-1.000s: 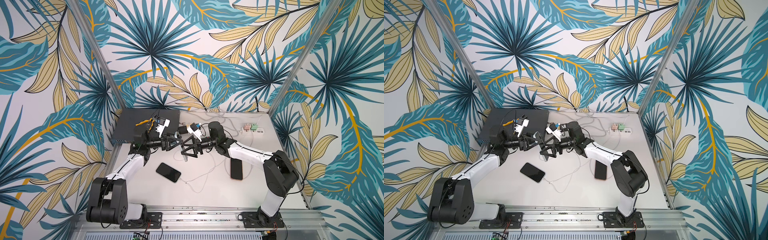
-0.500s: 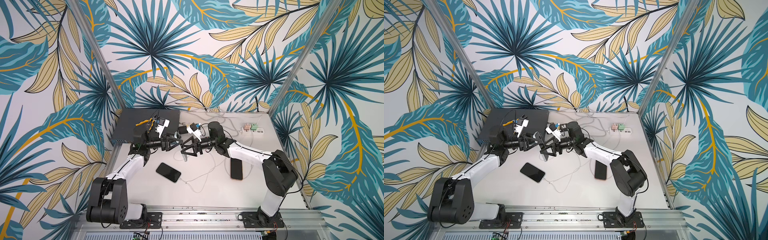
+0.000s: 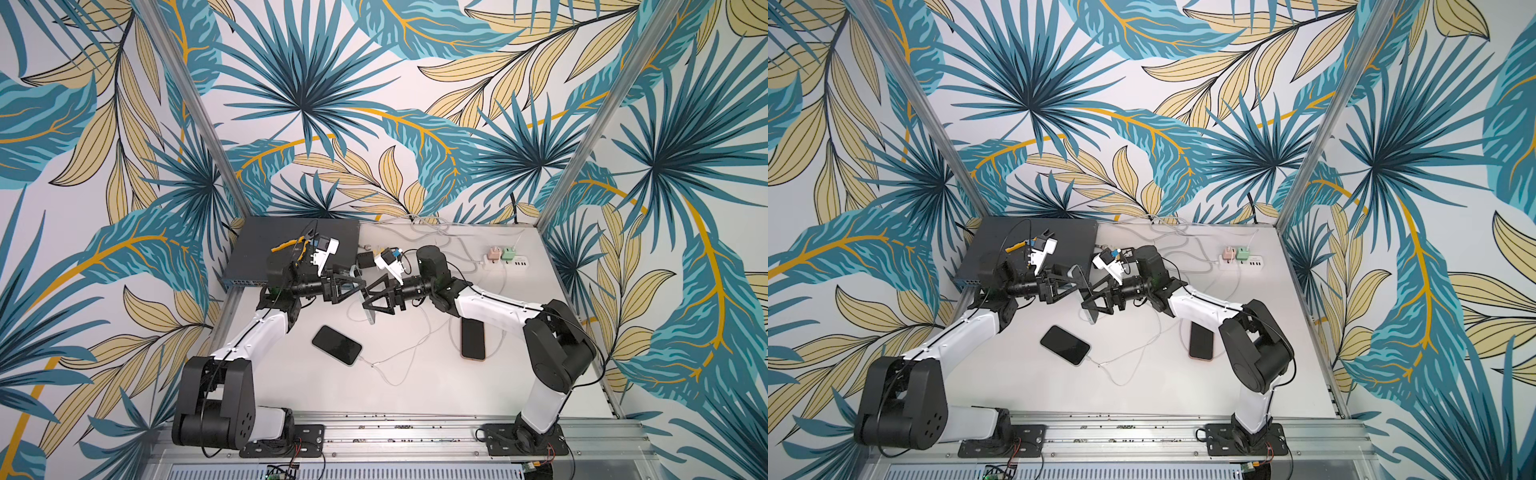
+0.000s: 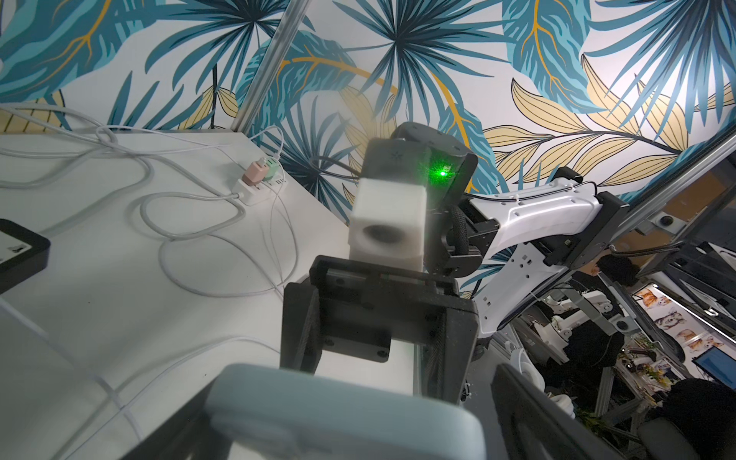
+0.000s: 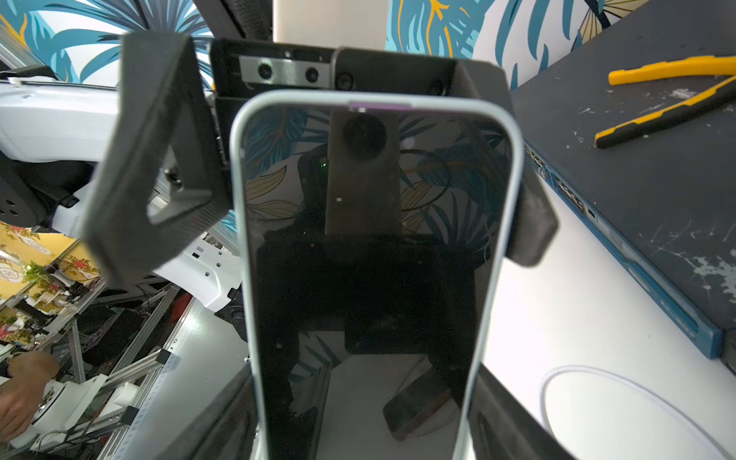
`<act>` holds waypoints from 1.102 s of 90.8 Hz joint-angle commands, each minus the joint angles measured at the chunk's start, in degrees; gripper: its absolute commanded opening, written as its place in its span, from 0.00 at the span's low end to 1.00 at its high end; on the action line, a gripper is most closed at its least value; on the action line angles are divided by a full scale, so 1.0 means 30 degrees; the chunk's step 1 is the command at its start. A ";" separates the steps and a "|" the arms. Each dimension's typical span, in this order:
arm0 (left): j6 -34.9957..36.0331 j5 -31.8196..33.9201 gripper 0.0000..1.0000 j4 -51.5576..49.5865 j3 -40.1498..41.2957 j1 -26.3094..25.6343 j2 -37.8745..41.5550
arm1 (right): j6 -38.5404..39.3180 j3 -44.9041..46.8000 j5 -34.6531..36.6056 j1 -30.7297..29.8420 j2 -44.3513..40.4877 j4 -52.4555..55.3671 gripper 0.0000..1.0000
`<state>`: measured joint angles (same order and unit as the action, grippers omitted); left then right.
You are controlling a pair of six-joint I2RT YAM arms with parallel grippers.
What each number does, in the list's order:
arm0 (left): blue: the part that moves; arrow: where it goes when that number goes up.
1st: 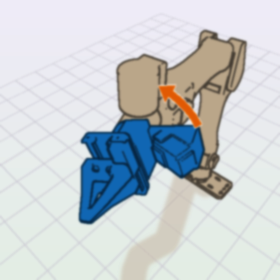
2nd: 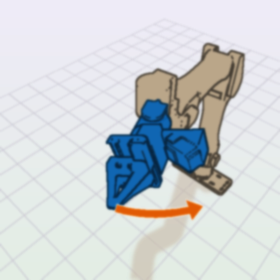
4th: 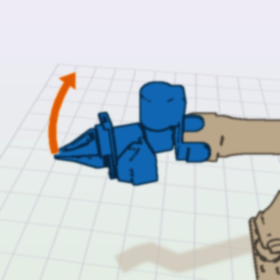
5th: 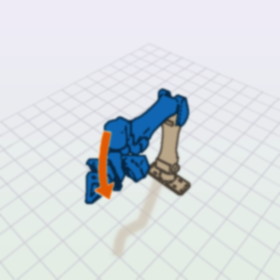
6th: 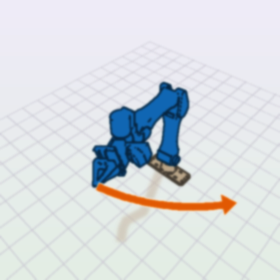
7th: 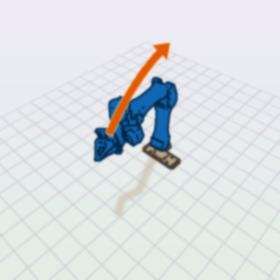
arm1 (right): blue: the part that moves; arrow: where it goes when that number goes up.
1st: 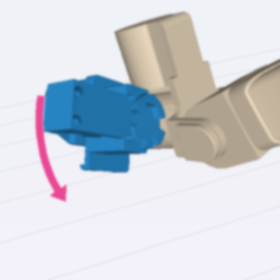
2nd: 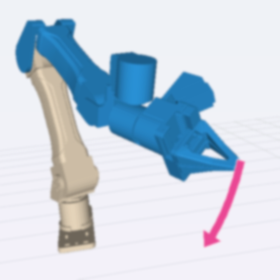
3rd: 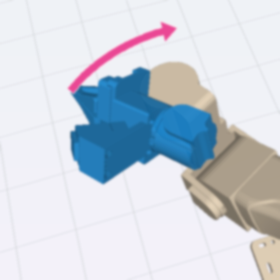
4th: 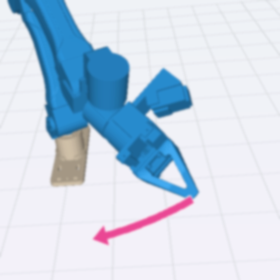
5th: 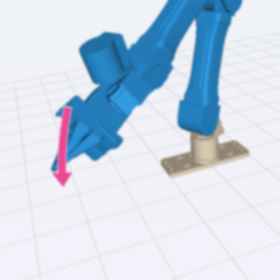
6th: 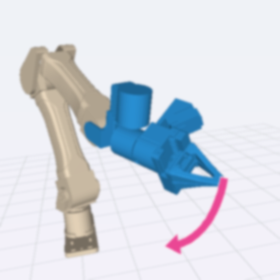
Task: Unplug the charging cable from the phone
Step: Place the phone at the center of the board.
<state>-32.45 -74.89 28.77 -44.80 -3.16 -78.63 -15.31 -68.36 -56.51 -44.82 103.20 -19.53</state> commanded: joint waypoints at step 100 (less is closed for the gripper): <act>0.6152 0.5424 1.00 -0.9045 -0.2468 0.0796 0.0226 | -0.7531 0.2668 2.2199 -0.1819 -0.4018 1.6392 0.50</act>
<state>-15.55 -58.92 2.92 -50.02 -1.58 -78.63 -34.35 -63.05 4.27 -49.69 93.60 24.82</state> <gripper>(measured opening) 0.999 0.775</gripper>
